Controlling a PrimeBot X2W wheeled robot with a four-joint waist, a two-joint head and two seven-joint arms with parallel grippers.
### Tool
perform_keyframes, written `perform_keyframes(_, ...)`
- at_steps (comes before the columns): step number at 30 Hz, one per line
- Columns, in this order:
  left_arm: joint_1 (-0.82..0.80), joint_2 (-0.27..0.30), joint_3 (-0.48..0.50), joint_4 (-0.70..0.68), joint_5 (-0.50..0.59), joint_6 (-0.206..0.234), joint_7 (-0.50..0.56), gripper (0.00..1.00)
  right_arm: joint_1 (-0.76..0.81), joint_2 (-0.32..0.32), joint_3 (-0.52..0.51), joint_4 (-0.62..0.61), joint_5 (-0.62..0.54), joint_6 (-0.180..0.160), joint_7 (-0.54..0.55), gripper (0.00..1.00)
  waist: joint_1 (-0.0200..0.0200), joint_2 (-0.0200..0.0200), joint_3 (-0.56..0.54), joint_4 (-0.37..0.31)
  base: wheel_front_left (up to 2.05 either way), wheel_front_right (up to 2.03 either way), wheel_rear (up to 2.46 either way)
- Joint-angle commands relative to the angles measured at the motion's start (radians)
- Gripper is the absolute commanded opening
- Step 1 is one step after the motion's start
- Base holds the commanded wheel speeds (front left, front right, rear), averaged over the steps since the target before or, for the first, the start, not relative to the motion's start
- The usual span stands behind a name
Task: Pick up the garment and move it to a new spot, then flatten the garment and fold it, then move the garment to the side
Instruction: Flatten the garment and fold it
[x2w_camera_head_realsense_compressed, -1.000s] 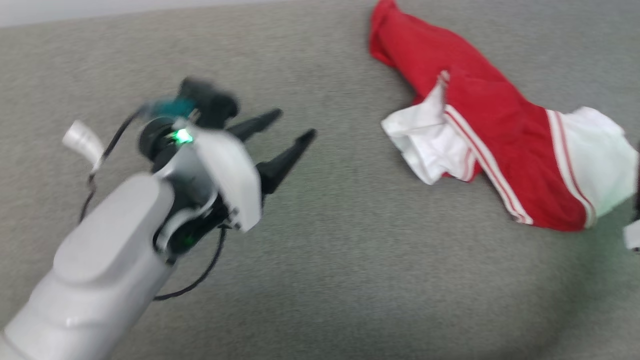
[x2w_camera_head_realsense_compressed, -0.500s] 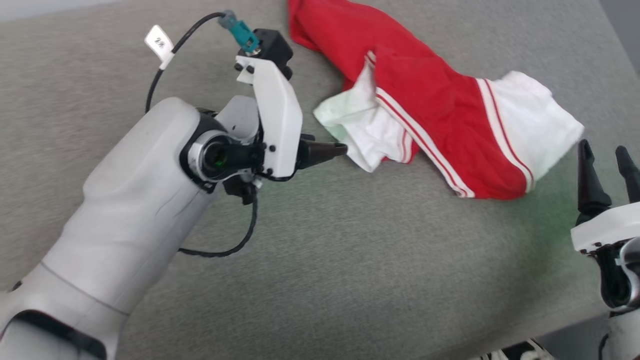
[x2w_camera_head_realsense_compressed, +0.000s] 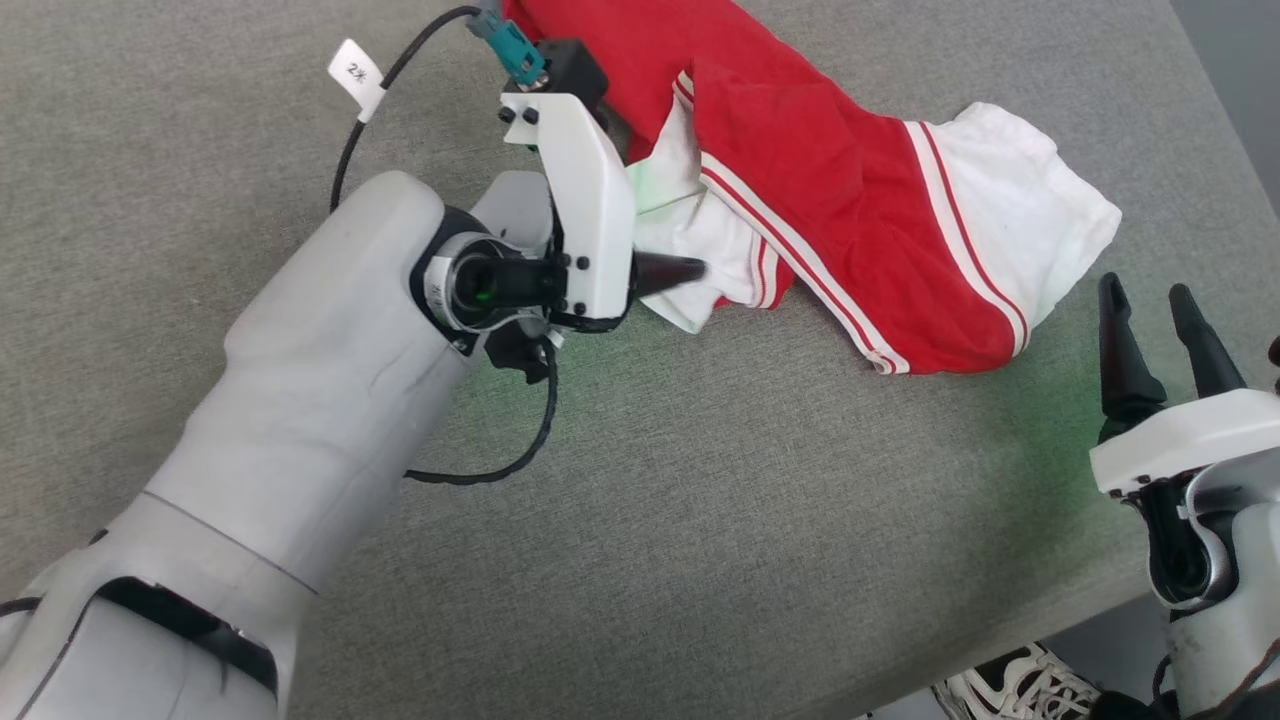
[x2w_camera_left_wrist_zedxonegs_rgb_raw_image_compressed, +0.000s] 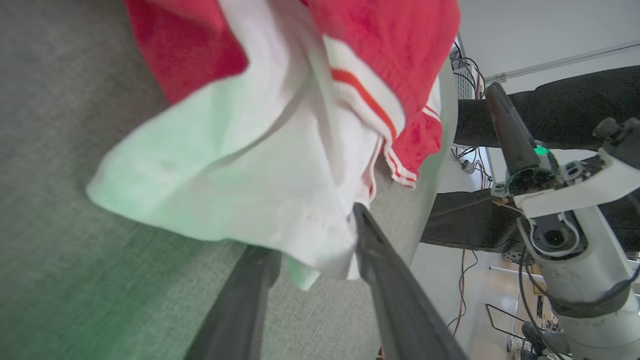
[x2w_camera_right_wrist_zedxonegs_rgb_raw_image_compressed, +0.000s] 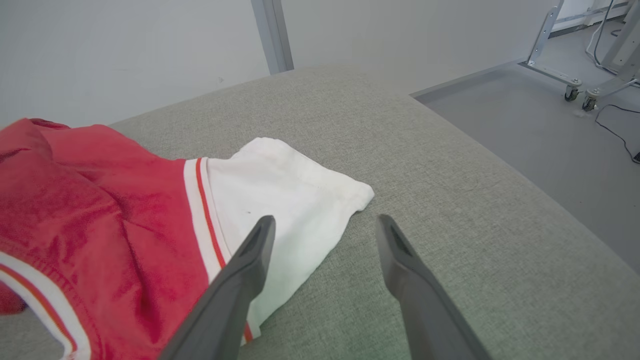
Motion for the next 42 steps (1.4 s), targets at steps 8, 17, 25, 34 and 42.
perform_keyframes(8,-0.021,0.021,0.044,0.030,-0.037,-0.053,-0.042,0.00,0.008,-0.027,-0.019,0.010,0.001,0.000,-0.005,1.00,0.0000,0.0000,-0.039,0.069,0.00,0.00,0.00)
perform_keyframes(17,0.106,0.181,0.079,-0.058,-0.061,-0.064,-0.057,0.00,0.029,-0.046,-0.018,-0.035,-0.022,0.000,0.045,1.00,0.0000,0.0000,-0.109,0.203,0.00,0.00,0.00)
perform_keyframes(25,0.236,0.308,0.075,-0.093,-0.041,-0.020,-0.071,0.00,0.044,-0.046,-0.018,-0.090,-0.043,0.000,0.091,1.00,0.0000,0.0000,-0.117,0.249,0.00,0.00,0.00)
perform_keyframes(34,0.227,0.336,0.069,-0.120,-0.016,-0.024,-0.084,1.00,0.070,-0.049,-0.039,-0.138,-0.059,0.000,0.132,1.00,0.0000,0.0000,-0.124,0.261,0.00,0.00,0.00)
perform_keyframes(42,0.203,0.352,0.071,-0.162,-0.008,0.002,-0.060,1.00,0.083,-0.031,-0.036,-0.166,-0.065,0.000,0.151,1.00,0.0000,0.0000,-0.119,0.255,0.00,0.00,0.00)
